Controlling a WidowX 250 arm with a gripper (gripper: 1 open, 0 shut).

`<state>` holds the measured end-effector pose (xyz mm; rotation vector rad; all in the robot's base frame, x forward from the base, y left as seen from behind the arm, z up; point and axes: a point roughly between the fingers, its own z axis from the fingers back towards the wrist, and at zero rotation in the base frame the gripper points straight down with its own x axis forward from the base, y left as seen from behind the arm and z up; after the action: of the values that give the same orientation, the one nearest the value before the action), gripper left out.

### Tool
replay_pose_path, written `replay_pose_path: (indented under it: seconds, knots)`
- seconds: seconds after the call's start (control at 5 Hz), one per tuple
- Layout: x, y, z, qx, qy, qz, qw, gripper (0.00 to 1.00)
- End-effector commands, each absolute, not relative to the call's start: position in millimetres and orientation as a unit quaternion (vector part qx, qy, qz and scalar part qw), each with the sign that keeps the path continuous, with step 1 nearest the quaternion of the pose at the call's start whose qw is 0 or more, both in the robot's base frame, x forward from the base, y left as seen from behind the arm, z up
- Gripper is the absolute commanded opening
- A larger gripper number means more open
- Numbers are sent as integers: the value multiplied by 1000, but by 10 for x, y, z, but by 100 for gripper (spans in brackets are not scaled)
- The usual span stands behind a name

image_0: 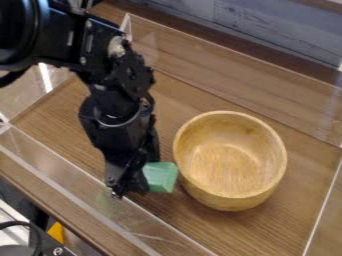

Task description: Put the green block in the brown bowl

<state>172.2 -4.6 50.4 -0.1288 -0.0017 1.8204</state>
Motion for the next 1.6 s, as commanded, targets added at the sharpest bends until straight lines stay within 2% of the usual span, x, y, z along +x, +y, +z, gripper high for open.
replay_pose_path:
  seconds: [0.0,0.2,0.4,0.6,1.0,1.2,1.4]
  knots:
    - [1791,5,624,-65,-6,793,605,0]
    - [1811,58,669,-66,-4,795,603,0]
    - [1820,151,593,-66,-4,798,599,0]
    - [1791,242,508,-66,-4,802,594,100]
    - [1768,227,337,-65,-4,798,599,100]
    - [1814,247,322,-64,-4,809,584,100]
    - [1860,268,313,-63,-4,820,569,0]
